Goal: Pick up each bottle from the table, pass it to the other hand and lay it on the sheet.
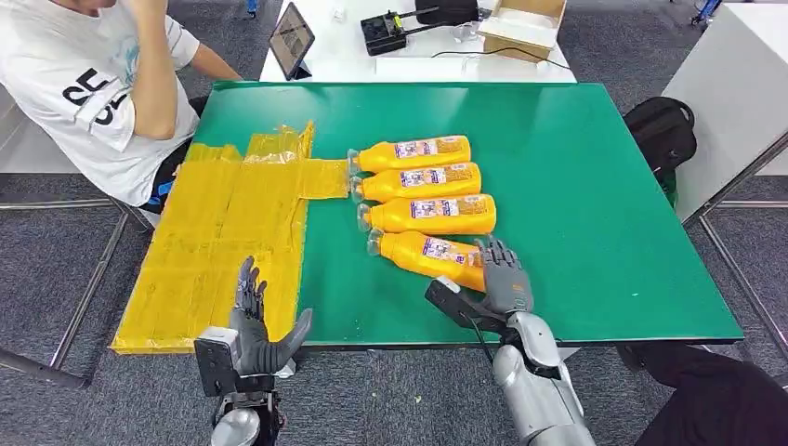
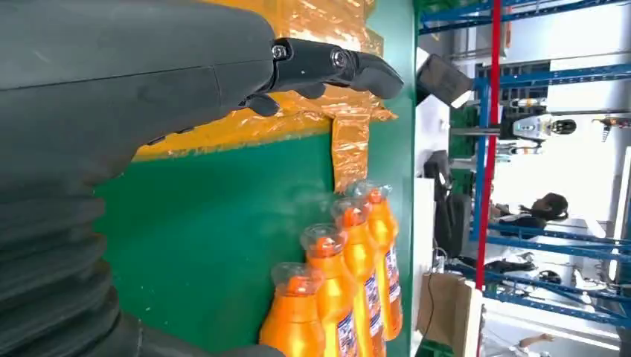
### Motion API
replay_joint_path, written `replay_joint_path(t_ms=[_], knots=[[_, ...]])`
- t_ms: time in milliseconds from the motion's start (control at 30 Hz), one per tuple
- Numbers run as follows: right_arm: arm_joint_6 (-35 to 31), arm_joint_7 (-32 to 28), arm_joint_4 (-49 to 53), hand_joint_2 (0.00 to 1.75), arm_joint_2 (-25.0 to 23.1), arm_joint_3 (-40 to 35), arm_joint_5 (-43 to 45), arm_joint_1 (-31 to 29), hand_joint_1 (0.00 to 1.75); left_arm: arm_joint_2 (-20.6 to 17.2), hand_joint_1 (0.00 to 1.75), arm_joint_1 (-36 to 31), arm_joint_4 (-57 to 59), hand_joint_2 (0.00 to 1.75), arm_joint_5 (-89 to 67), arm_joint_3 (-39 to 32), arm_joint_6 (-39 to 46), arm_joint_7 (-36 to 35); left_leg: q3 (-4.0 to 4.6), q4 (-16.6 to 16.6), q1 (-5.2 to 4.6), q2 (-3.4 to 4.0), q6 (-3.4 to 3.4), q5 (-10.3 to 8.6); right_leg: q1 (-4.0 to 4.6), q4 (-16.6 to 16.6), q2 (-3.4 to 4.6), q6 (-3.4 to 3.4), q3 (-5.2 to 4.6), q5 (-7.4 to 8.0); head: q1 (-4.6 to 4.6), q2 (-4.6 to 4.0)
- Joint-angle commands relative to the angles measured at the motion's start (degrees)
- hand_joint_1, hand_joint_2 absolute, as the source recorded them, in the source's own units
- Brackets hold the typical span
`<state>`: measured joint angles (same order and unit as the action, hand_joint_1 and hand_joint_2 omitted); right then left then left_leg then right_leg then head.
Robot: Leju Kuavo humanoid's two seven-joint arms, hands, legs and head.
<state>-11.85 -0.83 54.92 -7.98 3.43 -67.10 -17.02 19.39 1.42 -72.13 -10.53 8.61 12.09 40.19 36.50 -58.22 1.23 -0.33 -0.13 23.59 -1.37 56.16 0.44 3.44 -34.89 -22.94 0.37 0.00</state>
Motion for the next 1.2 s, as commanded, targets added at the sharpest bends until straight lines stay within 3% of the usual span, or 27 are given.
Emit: replay_joint_path(t_ms=[33,500,1133,1167,1200], knots=[[0.86,0.37,-8.86,1.75,1.13,1.57,-0.82,-4.32,0.0,0.61,0.0,-4.07,5.74,1.75,0.76,0.82,0.0,-0.19,-0.12,0.04,0.02,-0.04,0.04,0.02,0.04,-0.05,-0.07,-0.1,0.14,-0.03,0.0,0.0],[1.41,0.77,-14.34,1.75,1.5,1.44,-1.07,-9.05,0.0,0.61,0.0,-5.19,7.76,1.75,1.72,1.37,-0.21,-0.19,-0.15,0.02,0.0,0.0,0.05,0.02,0.03,-0.02,-0.05,-0.11,0.12,-0.01,0.0,0.0],[1.17,-0.89,-15.27,1.75,1.05,1.91,0.21,-9.83,0.02,0.61,0.0,-5.69,8.98,1.75,2.35,1.58,-0.51,-0.19,-0.3,0.03,0.0,0.0,0.08,0.06,0.05,-0.02,-0.08,-0.16,0.27,-0.04,0.0,0.0],[1.24,-1.41,-15.35,1.75,0.92,2.12,0.75,-9.83,0.3,0.61,0.0,-5.8,9.18,1.75,2.58,1.63,-0.51,-0.19,-0.21,0.02,0.01,0.0,0.06,0.03,0.04,-0.02,-0.05,-0.11,0.19,-0.01,0.0,0.0],[1.38,-2.24,-15.58,1.75,0.84,2.36,1.56,-9.64,1.27,0.61,0.0,-5.94,9.41,1.75,2.79,1.84,-0.55,-0.19,-0.24,0.02,0.01,-0.01,0.06,0.04,0.05,-0.02,-0.07,-0.12,0.22,-0.02,0.0,0.0]])
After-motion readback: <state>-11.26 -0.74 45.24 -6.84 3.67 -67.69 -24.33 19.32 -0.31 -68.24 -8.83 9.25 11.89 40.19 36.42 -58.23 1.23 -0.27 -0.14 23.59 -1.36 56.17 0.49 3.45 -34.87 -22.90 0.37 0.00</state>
